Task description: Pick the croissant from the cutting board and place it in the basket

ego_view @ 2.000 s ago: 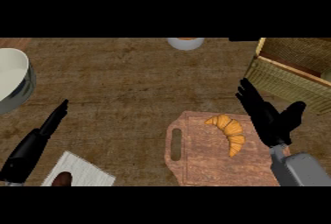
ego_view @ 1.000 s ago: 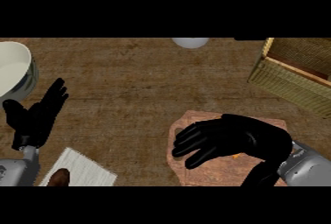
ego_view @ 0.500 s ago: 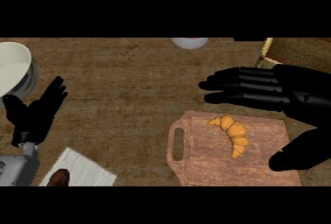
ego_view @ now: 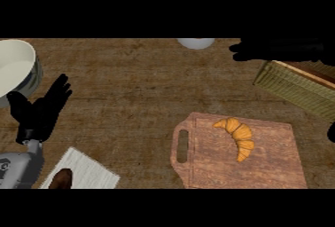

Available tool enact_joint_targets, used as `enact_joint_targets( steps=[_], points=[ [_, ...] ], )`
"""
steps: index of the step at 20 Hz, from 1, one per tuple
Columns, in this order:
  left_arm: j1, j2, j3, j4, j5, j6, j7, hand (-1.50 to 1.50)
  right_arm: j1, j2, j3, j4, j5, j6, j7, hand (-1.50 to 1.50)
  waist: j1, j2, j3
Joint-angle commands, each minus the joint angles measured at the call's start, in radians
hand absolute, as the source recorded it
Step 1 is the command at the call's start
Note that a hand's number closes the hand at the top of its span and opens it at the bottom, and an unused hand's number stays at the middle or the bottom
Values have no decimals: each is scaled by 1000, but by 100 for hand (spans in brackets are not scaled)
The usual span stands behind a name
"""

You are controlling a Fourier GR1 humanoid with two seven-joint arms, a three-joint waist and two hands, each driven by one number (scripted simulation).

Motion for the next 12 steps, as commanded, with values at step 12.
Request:
enact_joint_targets(
  steps=[12],
  points=[
    [-14, 9, 49, 2, 0, -43, 25, 0, 114, -28, -114, 228, 60, 128, -346, -150, -1, 5, 3]
  ],
)
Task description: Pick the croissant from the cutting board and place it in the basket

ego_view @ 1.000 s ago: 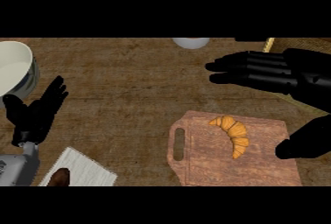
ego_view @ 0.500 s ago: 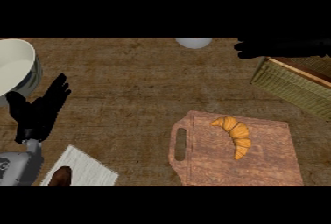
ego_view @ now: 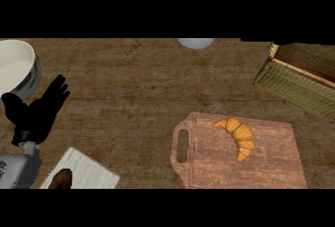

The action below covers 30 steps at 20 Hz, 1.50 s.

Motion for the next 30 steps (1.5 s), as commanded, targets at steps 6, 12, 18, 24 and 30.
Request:
enact_joint_targets(
  steps=[6, 12, 18, 24, 30],
  points=[
    [22, -26, -5, -3, -42, 18, -21, 0, 230, 46, 38, 0, 168, -84, -319, -150, -3, -1, 1],
    [-49, 6, 36, 45, -11, -48, 12, 0, 225, 178, 119, 111, 294, -251, -394, -150, 4, 1, 0],
    [-27, -42, 3, 4, -58, -4, 18, 0, 314, 292, 179, 159, 313, -342, -424, -150, 0, -1, 0],
    [23, -45, 40, 18, -68, -41, -21, 0, 286, 310, 193, 214, 451, -353, -429, -150, -4, -4, -1],
    [2, -69, 44, -13, -77, -39, 21, 0, 236, 391, 245, 371, 605, -428, -488, -150, -1, -3, -1]
  ],
)
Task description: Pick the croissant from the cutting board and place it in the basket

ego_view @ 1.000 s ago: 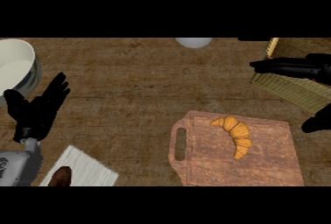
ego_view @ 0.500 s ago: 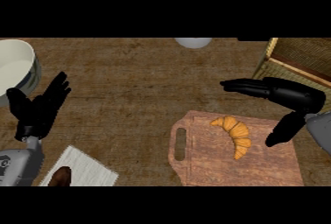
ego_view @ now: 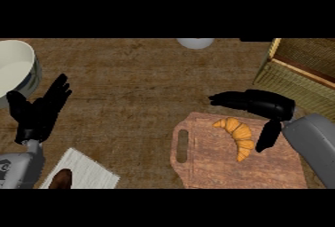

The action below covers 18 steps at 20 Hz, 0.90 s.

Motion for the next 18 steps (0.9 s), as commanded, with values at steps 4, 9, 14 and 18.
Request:
enact_joint_targets(
  steps=[4, 9, 14, 18],
  points=[
    [57, -9, 15, -82, -17, -13, 23, 0, -33, 29, -4, 100, 115, 26, -98, -150, 1, -3, 0],
    [14, -28, 34, -46, -35, 1, 35, 0, -7, 11, -33, 104, 116, 29, -161, -150, -5, -3, 0],
    [-42, -1, 65, 42, -18, -48, 8, 0, -44, -14, -7, 154, 91, 69, -245, -150, -8, -1, -1],
    [-47, -43, 46, 37, -44, -17, -4, 0, 1, 5, 30, 147, 104, 10, -273, -150, -10, -2, 0]
  ],
)
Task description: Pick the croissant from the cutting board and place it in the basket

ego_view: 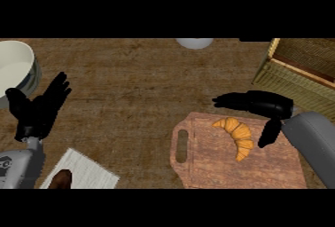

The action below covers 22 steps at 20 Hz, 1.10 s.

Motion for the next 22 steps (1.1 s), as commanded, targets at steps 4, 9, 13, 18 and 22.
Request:
enact_joint_targets(
  steps=[4, 9, 13, 18, 22],
  points=[
    [18, -6, 8, -21, -17, -10, 17, 0, 17, 3, 16, -5, 47, 53, -96, -150, -2, -1, 0],
    [2, -21, 14, -14, -47, -8, 14, 0, 7, 42, -26, 15, 93, 23, -72, -150, -1, -1, 0],
    [27, -6, 47, -68, -4, -41, 46, 0, 15, 99, 5, -10, 136, -1, 3, -150, 1, -2, 0],
    [33, -46, 25, -77, -32, -17, 48, 0, 85, 80, 56, -26, 243, -133, -88, 150, -4, -2, 0],
    [29, -25, 65, 18, -38, -66, -42, 0, 50, 74, 6, 40, 284, -116, -133, 150, -1, 0, 0]
  ],
)
